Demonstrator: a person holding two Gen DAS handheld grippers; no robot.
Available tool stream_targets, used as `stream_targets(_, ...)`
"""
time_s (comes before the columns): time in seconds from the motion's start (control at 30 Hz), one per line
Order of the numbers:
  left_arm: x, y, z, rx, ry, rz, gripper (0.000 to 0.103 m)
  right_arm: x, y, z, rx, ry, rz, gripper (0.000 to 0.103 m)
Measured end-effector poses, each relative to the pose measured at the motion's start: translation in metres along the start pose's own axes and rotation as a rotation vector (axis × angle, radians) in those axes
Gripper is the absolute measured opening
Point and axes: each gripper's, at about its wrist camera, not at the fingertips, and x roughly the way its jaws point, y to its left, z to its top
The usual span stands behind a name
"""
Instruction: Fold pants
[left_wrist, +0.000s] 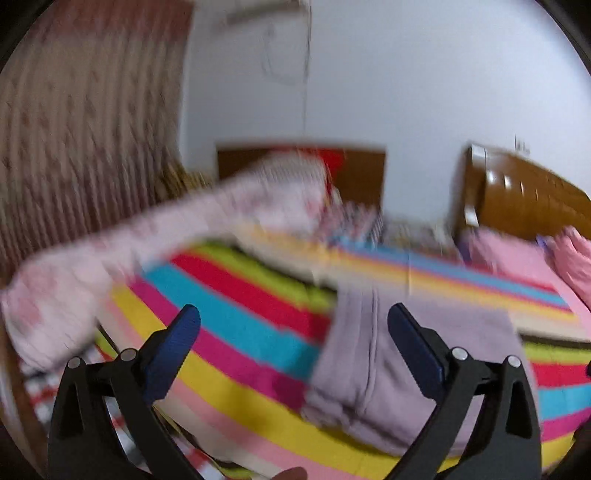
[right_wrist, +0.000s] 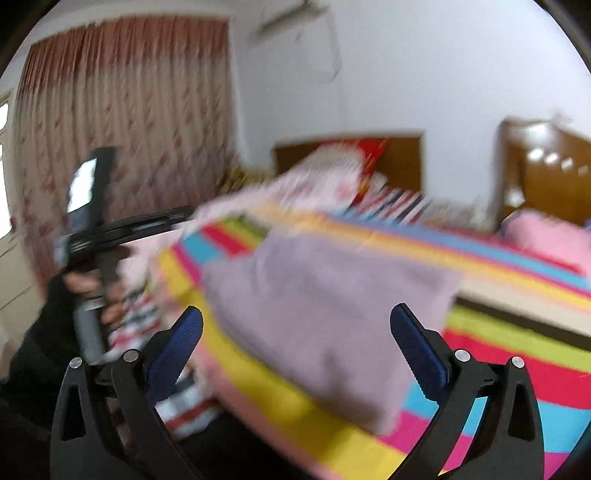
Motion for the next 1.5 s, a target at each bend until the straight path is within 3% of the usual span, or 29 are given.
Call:
stream_targets(0.1, -0.042, -0.008, 0.018, -0.012, -0.142, -0.037, 0.102, -0.019, -0.001, 0.011, -0.010, -0.126, -0.159, 0.099)
stream_targets(0.17, -0.055, -0.020, 0.021, -0.051, -0.188, -0.073, 0.102, -0.020, 0.000, 0.011, -0.018, -0.130, -0.233, 0.099)
stream_targets(0.27, -0.057, -0.044, 0.010, -0.082, -0.119, -0.105, 0.102, -0.013, -0.006, 0.001, -0.007, -0.055, -0.272, 0.099)
stream_targets(0.33, -0.050, -0.063, -0.005, -0.077, -0.054, -0.082, 0.102, -0.009, -0.014, -0.010, 0.027, -0.006, -0.273, 0.099)
stream_targets(0.5, -0.028, -0.107, -0.053, 0.016, 0.127, -0.103, 0.102, 0.002, -0.034, -0.032, 0.087, 0.095, -0.328, 0.099)
stream_targets(0.63, -0.018, -0.128, -0.096, 0.105, 0.223, -0.141, 0.102, 0.014, -0.042, -0.040, 0.130, 0.140, -0.318, 0.099)
stream_targets(0.73, -0.016, -0.133, -0.108, 0.132, 0.231, -0.152, 0.102, 0.011, -0.033, -0.045, 0.121, 0.147, -0.312, 0.099)
stream_targets(0.93, -0.011, -0.125, -0.102, 0.137, 0.204, -0.157, 0.102, 0.013, -0.026, -0.047, 0.086, 0.164, -0.300, 0.099)
stream_targets(1.5, -0.007, -0.116, -0.102, 0.119, 0.224, -0.154, 0.102, 0.017, -0.018, -0.049, 0.055, 0.202, -0.282, 0.099)
